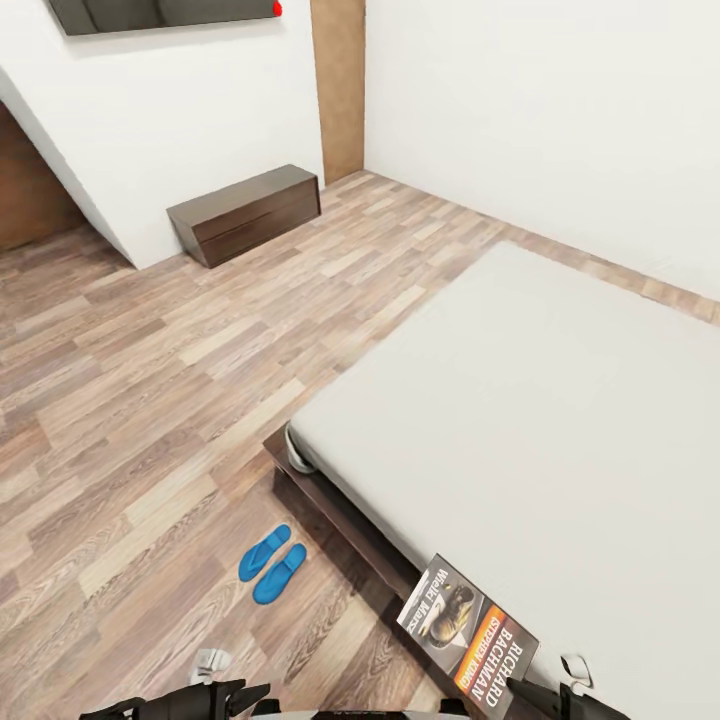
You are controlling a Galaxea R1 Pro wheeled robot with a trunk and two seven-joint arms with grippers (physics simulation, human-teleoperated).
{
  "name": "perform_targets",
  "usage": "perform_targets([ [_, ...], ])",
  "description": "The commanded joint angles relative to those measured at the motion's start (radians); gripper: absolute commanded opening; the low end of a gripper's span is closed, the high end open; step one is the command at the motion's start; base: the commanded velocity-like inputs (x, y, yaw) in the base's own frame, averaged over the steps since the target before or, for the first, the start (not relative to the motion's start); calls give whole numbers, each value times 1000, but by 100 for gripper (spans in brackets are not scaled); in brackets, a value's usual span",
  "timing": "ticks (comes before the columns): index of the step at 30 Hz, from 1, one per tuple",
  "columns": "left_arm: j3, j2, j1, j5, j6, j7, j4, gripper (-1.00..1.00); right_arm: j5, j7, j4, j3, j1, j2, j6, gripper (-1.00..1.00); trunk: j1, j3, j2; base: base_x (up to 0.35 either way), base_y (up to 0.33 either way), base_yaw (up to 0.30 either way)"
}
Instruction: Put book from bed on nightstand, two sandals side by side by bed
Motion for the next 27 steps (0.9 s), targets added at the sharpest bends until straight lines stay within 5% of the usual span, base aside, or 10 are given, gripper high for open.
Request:
perform_targets([
  [1,-8,0,-1,7,-4,-2,0,100,-9,2,0,7,0,-1,1,-100,-3,2,6,0,0,294],
  [8,-8,0,-1,7,-4,-2,0,100,-9,2,0,7,0,-1,1,-100,-30,24,55,0,0,294],
  [27,-8,0,-1,7,-4,-2,0,100,-9,2,0,7,0,-1,0,-100,-30,24,55,0,0,294],
])
